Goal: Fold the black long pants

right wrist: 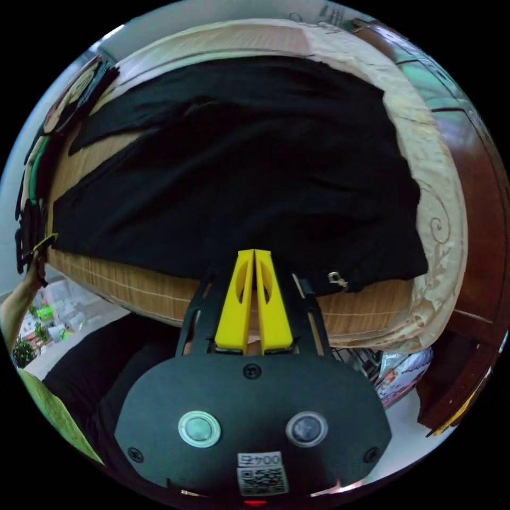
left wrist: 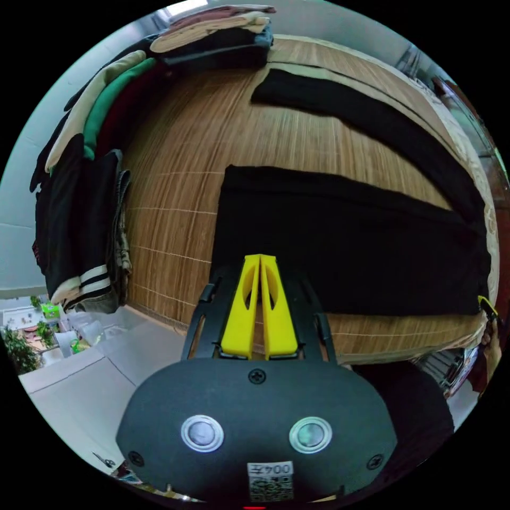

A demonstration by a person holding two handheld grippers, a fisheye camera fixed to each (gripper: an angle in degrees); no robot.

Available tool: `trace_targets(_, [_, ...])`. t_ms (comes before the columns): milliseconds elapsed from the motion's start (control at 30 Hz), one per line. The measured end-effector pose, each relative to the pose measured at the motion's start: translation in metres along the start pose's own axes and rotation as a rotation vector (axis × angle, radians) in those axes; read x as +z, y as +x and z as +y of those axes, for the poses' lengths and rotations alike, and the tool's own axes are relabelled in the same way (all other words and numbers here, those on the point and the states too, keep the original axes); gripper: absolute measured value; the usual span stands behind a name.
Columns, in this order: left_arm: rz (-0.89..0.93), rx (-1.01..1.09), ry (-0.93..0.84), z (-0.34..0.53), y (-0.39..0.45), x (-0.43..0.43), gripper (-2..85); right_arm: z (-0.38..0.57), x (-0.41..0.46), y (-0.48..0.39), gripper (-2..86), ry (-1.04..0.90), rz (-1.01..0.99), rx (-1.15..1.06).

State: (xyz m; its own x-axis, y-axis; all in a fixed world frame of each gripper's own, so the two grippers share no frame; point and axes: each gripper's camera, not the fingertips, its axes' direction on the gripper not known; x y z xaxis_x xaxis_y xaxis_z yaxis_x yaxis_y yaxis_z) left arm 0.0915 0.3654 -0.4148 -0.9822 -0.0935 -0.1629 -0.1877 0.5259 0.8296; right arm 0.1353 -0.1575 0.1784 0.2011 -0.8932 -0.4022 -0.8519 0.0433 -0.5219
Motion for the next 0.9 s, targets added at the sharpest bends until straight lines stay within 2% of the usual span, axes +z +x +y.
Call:
trace_targets(33, [-0.016, 0.04, 0.0, 0.0, 0.001, -0.001, 0.4, -0.001, 0.014, -0.022, -0.3, -0.075, -0.009, -0.032])
trace_targets(200, [-0.105, 0.162, 0.104, 0.009, 0.01, -0.036, 0.3, -0.002, 0.006, -0.06, -0.5, -0.062, 0.031, 0.064])
trace_targets(367, [0.053, 0.148, 0.022, -0.021, -0.038, -0.083, 0.5, -0.023, -0.029, -0.107, -0.6, -0.097, 0.041, 0.063])
trace_targets(400, [0.056, 0.086, 0.084, -0.027, -0.057, -0.106, 0.5, -0.024, -0.039, -0.118, -0.6, -0.064, 0.026, 0.053])
trace_targets(433, [0.087, 0.024, 0.173, -0.032, -0.079, -0.13, 0.6, -0.027, -0.059, -0.144, -0.6, 0.006, -0.023, 0.029])
trace_targets(500, [0.189, -0.064, 0.221, -0.046, -0.112, -0.154, 0.6, -0.032, -0.081, -0.195, -0.7, 0.067, -0.13, -0.02])
trace_targets(567, [0.27, -0.112, 0.227, -0.066, -0.139, -0.167, 0.6, -0.036, -0.096, -0.28, -0.7, 0.094, -0.27, -0.126])
trace_targets(767, [0.439, -0.074, 0.079, -0.142, -0.172, -0.172, 0.9, -0.044, -0.089, -0.483, -0.7, 0.03, -0.367, -0.364])
trace_targets(900, [0.526, -0.092, 0.054, -0.169, -0.187, -0.187, 1.1, -0.046, -0.091, -0.563, -0.7, -0.004, -0.381, -0.447])
